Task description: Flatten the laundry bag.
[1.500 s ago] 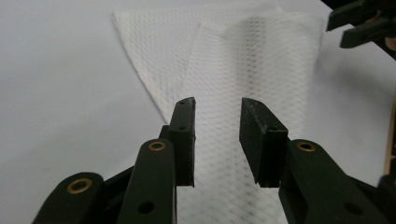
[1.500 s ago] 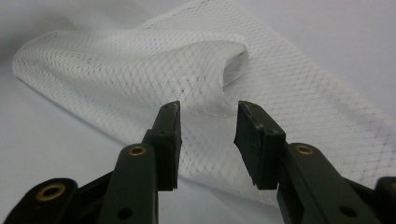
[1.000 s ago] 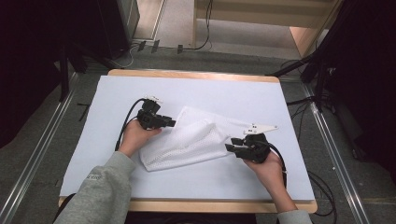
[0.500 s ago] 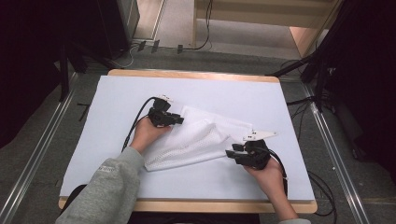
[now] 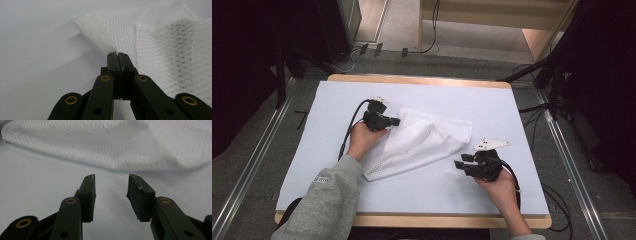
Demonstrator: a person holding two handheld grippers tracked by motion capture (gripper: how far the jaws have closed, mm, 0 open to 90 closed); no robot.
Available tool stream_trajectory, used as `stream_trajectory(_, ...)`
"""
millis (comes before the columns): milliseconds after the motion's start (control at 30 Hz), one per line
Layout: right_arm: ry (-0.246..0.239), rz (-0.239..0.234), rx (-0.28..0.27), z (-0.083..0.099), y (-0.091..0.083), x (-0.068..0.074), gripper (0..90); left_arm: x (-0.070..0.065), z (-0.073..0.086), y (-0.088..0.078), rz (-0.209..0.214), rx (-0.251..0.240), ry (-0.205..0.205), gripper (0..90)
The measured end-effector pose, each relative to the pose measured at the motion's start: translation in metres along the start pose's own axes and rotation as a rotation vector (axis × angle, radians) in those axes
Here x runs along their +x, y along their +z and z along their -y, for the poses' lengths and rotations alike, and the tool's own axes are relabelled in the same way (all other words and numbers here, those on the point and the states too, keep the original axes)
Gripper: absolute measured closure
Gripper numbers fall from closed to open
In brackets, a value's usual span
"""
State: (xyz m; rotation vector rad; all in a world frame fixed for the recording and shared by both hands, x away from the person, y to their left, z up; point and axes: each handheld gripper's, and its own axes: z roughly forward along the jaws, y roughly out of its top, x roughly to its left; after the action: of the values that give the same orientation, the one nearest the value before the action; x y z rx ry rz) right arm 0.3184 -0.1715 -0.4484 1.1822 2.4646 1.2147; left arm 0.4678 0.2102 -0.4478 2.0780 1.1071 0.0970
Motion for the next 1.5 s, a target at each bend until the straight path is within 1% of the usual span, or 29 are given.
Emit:
stream_trajectory(67, -0.001, -0.002, 0.001, 0.0, 0.0, 0.0, 60.0, 0.008, 0.001, -0.007, -0.005, -0.012, -0.022, 90.0)
stream_trajectory(167, 0.0, -0.004, -0.001, -0.001, 0.001, 0.0, 60.0, 0.02, 0.003, -0.016, -0.03, -0.012, -0.037, 90.0)
stream_trajectory(200, -0.001, -0.003, 0.001, -0.001, 0.001, 0.0, 59.9, 0.022, 0.003, -0.018, -0.033, -0.016, -0.043, 90.0)
stream_trajectory(233, -0.003, -0.003, 0.004, -0.001, 0.001, 0.0, 60.0, 0.026, 0.003, -0.021, -0.039, -0.009, -0.046, 90.0)
stream_trajectory(267, -0.006, -0.004, 0.004, -0.001, 0.001, 0.0, 60.0, 0.03, 0.004, -0.024, -0.052, -0.011, -0.052, 90.0)
stream_trajectory(300, -0.005, -0.004, 0.006, -0.001, 0.001, 0.0, 60.0, 0.035, 0.005, -0.027, -0.059, -0.019, -0.065, 90.0)
stream_trajectory(333, -0.004, -0.005, 0.007, -0.001, 0.001, 0.0, 59.9, 0.04, 0.007, -0.03, -0.054, -0.025, -0.083, 90.0)
stream_trajectory(400, -0.005, -0.005, 0.006, -0.001, 0.002, 0.0, 60.0, 0.048, 0.01, -0.031, -0.034, -0.016, -0.118, 88.7)
stream_trajectory(433, -0.004, -0.007, 0.008, -0.001, 0.002, 0.0, 60.0, 0.05, 0.011, -0.03, -0.027, -0.01, -0.118, 86.3)
stream_trajectory(467, -0.003, -0.007, 0.007, -0.001, 0.002, 0.0, 60.0, 0.049, 0.012, -0.03, -0.033, -0.003, -0.115, 80.4)
stream_trajectory(500, -0.004, -0.007, 0.008, -0.001, 0.003, 0.0, 59.9, 0.049, 0.011, -0.032, -0.034, -0.003, -0.115, 77.5)
stream_trajectory(533, -0.007, -0.009, 0.01, -0.001, 0.003, 0.001, 60.0, 0.048, 0.01, -0.034, -0.025, -0.015, -0.109, 76.3)
stream_trajectory(567, -0.006, -0.01, 0.011, -0.001, 0.003, 0.001, 60.0, 0.046, 0.009, -0.037, -0.029, -0.022, -0.107, 73.6)
stream_trajectory(600, -0.008, -0.01, 0.011, -0.001, 0.003, 0.001, 60.0, 0.044, 0.008, -0.04, -0.029, -0.028, -0.102, 71.8)
stream_trajectory(633, -0.008, -0.01, 0.012, -0.001, 0.003, 0.001, 59.9, 0.042, 0.007, -0.042, -0.017, -0.039, -0.102, 71.4)
stream_trajectory(733, -0.009, -0.011, 0.015, -0.002, 0.004, 0.001, 60.0, 0.033, 0.004, -0.043, -0.005, -0.028, -0.074, 68.9)
stream_trajectory(767, -0.008, -0.013, 0.017, -0.002, 0.004, 0.001, 59.9, 0.029, 0.004, -0.041, 0.001, -0.019, -0.065, 68.3)
stream_trajectory(867, -0.011, -0.014, 0.017, -0.002, 0.006, 0.001, 59.9, 0.024, 0.004, -0.033, 0.006, 0.006, -0.047, 67.3)
stream_trajectory(967, -0.01, -0.015, 0.02, -0.002, 0.006, 0.002, 59.9, 0.024, 0.007, -0.023, -0.011, 0.03, -0.041, 66.7)
stream_trajectory(1000, -0.012, -0.015, 0.018, -0.002, 0.006, 0.001, 59.9, 0.024, 0.008, -0.02, -0.014, 0.036, -0.045, 66.4)
stream_trajectory(1067, -0.014, -0.014, 0.018, -0.002, 0.005, 0.001, 59.9, 0.024, 0.01, -0.014, -0.006, 0.044, -0.046, 66.3)
stream_trajectory(1100, -0.012, -0.013, 0.019, -0.002, 0.005, 0.0, 59.9, 0.024, 0.01, -0.012, -0.011, 0.047, -0.038, 66.2)
stream_trajectory(1200, -0.01, -0.012, 0.021, -0.002, 0.005, 0.0, 60.0, 0.021, 0.011, -0.007, -0.011, 0.053, -0.021, 67.3)
stream_trajectory(1267, -0.009, -0.011, 0.021, -0.001, 0.005, 0.0, 59.9, 0.02, 0.011, -0.005, -0.002, 0.055, -0.018, 71.1)
stream_trajectory(1300, -0.009, -0.01, 0.021, -0.001, 0.005, 0.0, 59.9, 0.017, 0.011, -0.003, 0.003, 0.061, -0.012, 75.3)
stream_trajectory(1333, -0.008, -0.01, 0.02, -0.001, 0.005, 0.0, 59.8, 0.016, 0.011, -0.002, 0.007, 0.066, 0.002, 81.9)
stream_trajectory(1400, -0.008, -0.009, 0.019, -0.001, 0.005, 0.0, 59.7, 0.011, 0.011, 0.0, 0.008, 0.08, 0.029, 89.3)
stream_trajectory(1433, -0.007, -0.008, 0.02, -0.001, 0.004, 0.0, 59.7, 0.009, 0.01, 0.001, 0.004, 0.083, 0.036, 90.0)
stream_trajectory(1500, -0.008, -0.007, 0.015, -0.001, 0.004, -0.001, 59.6, 0.007, 0.008, 0.0, 0.026, 0.077, 0.026, 90.0)
